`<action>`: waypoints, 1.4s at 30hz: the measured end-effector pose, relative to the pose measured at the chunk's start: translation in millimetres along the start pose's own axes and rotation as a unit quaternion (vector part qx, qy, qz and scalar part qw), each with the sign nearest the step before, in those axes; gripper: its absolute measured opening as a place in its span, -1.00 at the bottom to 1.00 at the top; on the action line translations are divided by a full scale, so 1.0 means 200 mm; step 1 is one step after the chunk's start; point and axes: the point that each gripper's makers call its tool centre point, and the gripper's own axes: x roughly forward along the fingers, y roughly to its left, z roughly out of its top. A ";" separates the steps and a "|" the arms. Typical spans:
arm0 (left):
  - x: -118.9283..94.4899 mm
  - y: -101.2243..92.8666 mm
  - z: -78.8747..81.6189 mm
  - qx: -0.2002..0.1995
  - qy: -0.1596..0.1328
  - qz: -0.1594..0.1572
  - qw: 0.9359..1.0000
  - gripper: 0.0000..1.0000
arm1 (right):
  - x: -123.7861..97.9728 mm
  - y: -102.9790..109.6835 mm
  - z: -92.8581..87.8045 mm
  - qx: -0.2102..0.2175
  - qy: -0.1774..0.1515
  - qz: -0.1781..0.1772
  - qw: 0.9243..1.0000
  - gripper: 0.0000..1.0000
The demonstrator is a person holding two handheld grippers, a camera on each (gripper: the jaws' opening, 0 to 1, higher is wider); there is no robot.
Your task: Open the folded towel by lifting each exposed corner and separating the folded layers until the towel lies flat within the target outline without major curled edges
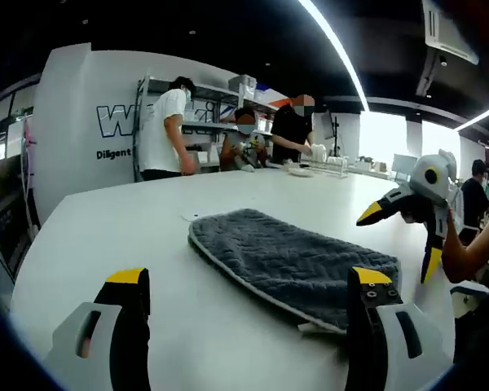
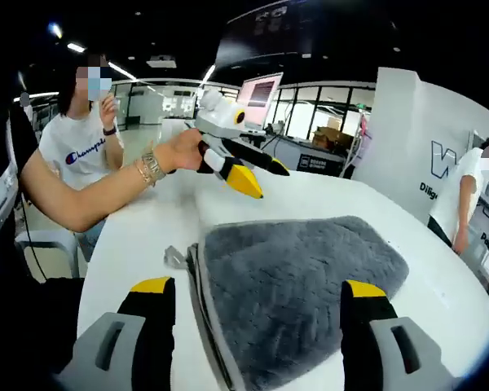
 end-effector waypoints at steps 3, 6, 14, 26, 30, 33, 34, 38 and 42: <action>0.00 0.01 -0.01 -0.005 0.005 0.002 1.000 0.99 | 0.09 0.07 0.05 -0.018 0.017 -0.007 1.000 0.38; 0.00 0.01 -0.03 -0.009 0.014 0.003 1.000 0.99 | 0.18 0.12 0.06 -0.032 0.036 -0.012 0.999 0.05; -0.03 0.05 -0.02 -0.017 0.010 0.014 1.000 0.99 | 0.34 0.20 0.11 -0.033 0.046 -0.013 0.998 -0.36; -0.04 0.05 -0.03 -0.016 0.017 0.016 1.000 0.97 | 0.40 0.16 0.06 -0.015 0.066 -0.035 0.997 -0.79; -0.04 0.05 -0.04 -0.017 0.018 0.017 1.000 0.97 | 0.41 0.17 0.04 -0.008 0.071 -0.022 0.997 -0.91; -0.03 0.06 -0.03 -0.018 0.019 0.017 1.000 0.96 | 0.39 0.17 0.05 0.000 0.063 -0.025 0.998 -0.94; -0.03 0.06 -0.03 -0.018 0.019 0.017 1.000 0.96 | 0.39 0.17 0.06 0.012 0.058 -0.026 0.998 -0.94; -0.03 0.06 -0.04 -0.019 0.022 0.019 0.999 0.95 | 0.36 0.14 0.07 0.046 0.043 -0.028 0.998 -0.96; -0.03 0.06 -0.05 -0.010 0.024 0.025 0.999 0.95 | 0.30 0.08 0.11 0.076 0.011 -0.053 0.996 -0.96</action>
